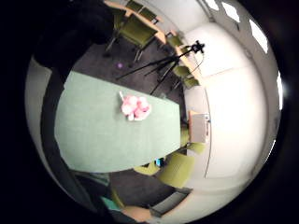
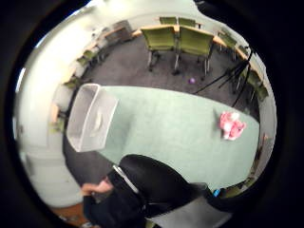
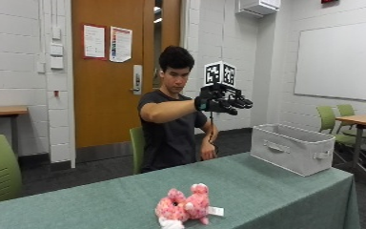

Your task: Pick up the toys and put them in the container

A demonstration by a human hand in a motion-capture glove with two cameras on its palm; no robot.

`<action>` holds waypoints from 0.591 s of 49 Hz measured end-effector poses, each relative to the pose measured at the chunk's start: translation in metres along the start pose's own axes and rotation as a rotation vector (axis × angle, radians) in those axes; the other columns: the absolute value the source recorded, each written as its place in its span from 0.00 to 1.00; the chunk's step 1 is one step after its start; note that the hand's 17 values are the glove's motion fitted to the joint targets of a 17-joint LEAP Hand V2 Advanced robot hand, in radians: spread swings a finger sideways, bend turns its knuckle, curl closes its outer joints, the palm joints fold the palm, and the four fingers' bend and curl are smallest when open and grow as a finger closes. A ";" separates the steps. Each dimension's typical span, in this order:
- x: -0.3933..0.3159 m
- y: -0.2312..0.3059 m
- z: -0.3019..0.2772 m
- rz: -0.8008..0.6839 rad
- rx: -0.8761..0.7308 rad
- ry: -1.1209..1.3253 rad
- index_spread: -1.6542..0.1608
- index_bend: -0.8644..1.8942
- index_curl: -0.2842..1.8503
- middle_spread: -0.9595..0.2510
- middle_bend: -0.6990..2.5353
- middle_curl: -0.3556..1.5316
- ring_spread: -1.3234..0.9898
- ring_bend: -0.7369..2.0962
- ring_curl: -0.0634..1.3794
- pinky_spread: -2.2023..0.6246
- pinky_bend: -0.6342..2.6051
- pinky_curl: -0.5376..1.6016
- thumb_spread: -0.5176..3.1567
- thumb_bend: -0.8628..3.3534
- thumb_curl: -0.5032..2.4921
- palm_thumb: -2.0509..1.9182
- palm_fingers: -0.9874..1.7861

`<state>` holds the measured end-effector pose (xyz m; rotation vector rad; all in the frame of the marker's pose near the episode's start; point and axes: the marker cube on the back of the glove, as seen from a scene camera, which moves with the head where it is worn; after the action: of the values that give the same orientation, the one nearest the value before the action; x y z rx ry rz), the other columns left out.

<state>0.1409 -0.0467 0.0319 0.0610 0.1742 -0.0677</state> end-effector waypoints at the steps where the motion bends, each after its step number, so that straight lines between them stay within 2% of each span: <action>1: 0.008 0.000 0.005 0.008 -0.005 -0.011 0.76 0.37 0.26 0.73 0.30 0.40 0.50 0.41 0.25 0.78 0.49 0.40 0.38 0.18 0.24 0.48 0.35; 11: 0.086 -0.003 0.040 0.129 -0.022 -0.057 0.76 0.37 0.27 0.73 0.29 0.40 0.49 0.40 0.24 0.78 0.48 0.39 0.37 0.18 0.23 0.48 0.34; 18: 0.126 -0.010 0.068 0.157 -0.028 -0.055 0.77 0.37 0.27 0.73 0.29 0.40 0.49 0.39 0.25 0.78 0.47 0.39 0.37 0.18 0.23 0.48 0.34; 29: 0.165 -0.018 0.144 0.221 -0.052 -0.099 0.76 0.39 0.29 0.72 0.28 0.40 0.49 0.36 0.23 0.78 0.45 0.39 0.36 0.17 0.23 0.47 0.35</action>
<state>0.3266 -0.0848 0.1435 0.0243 0.0693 0.1539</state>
